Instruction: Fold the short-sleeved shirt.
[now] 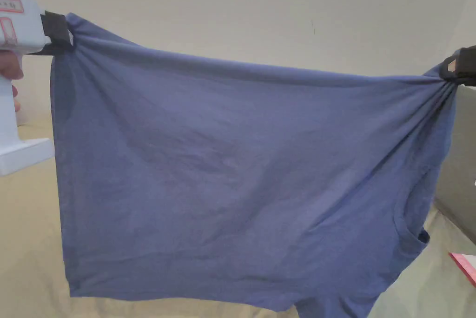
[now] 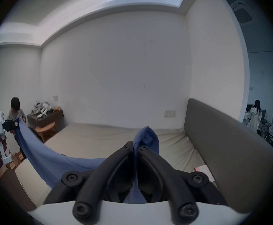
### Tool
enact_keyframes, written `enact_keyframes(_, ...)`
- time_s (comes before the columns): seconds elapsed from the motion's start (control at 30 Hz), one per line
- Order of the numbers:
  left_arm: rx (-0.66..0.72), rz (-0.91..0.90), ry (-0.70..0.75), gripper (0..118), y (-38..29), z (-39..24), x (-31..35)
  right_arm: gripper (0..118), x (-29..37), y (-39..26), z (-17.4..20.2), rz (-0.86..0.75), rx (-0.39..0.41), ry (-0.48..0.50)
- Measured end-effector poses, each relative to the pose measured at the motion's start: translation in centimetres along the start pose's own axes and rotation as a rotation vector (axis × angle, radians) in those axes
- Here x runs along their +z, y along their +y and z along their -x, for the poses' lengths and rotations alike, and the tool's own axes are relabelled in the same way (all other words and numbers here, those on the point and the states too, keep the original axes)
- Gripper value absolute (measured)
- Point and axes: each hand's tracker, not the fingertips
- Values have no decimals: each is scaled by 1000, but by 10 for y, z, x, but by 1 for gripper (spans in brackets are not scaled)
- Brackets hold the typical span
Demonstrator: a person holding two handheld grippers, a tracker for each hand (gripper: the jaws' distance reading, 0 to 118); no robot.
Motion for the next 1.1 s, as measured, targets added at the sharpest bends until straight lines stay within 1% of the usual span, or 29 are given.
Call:
enact_keyframes(0.07, 32, -10, -18, 0, 18, 1, -2, 5, 6, 18, 4, -27, 30, -34)
enact_keyframes(0.1, 27, -4, -29, 0, 9, 0, -1, 5, 8, 28, 11, -44, 75, -61)
enact_keyframes(0.13, 21, 0, -26, 0, 7, 0, -1, 5, 10, 37, 15, -51, 89, -70)
enact_keyframes(0.23, -65, -12, 39, 0, 23, -8, -6, 5, 11, 58, 29, -78, 116, -80)
enact_keyframes(0.33, -64, -30, 44, 0, 38, -12, -18, 5, 9, 78, 40, -91, 142, -95)
enact_keyframes(0.37, -53, -32, 55, 0, 43, -13, -22, 5, 4, 81, 43, -68, 141, -107)
enact_keyframes(0.4, -46, -31, 57, 0, 48, -10, -29, 5, 0, 84, 47, -44, 172, -118)
enact_keyframes(0.47, -34, -38, 58, 0, 53, -10, -38, 5, -12, 87, 47, -46, 223, -157)
enact_keyframes(0.5, -32, -39, 62, 0, 55, -10, -43, 5, -16, 89, 48, -44, 248, -154)
enact_keyframes(0.53, -28, -40, 65, 0, 55, -10, -48, 5, -20, 90, 49, -42, 244, -152)
enact_keyframes(0.57, -28, -35, 75, 0, 55, -11, -53, 5, -27, 90, 47, -24, 209, -147)
enact_keyframes(0.63, -47, -21, 89, 0, 55, -10, -61, 5, -37, 91, 47, -5, 208, -140)
enact_keyframes(0.67, -55, -25, 93, 0, 55, -9, -65, 5, -43, 89, 50, -2, 237, -153)
enact_keyframes(0.7, -49, -25, 88, 0, 56, -8, -71, 5, -71, 101, 26, 13, 263, -188)
enact_keyframes(0.77, -30, -22, 80, 0, 57, -7, -83, 5, -90, 106, 20, 10, 292, -202)
enact_keyframes(0.8, -23, -21, 78, 0, 58, -6, -91, 5, -100, 109, 17, 10, 298, -204)
enact_keyframes(0.9, -38, -29, 94, 0, 59, -9, -113, 5, -128, 117, 11, 6, 282, -210)
enact_keyframes(0.97, -42, -22, 97, 0, 53, -10, -129, 5, -145, 114, 13, 3, 303, -240)
enact_keyframes(1.03, -65, 1, 104, 0, 39, -10, -143, 5, -164, 101, 8, 2, 309, -238)
enact_keyframes(1.07, -72, 12, 110, 0, 29, -8, -150, 5, -177, 92, 4, 32, 316, -225)
enact_keyframes(1.1, -79, 27, 110, 0, 18, -6, -158, 5, -170, 77, 12, 44, 338, -235)
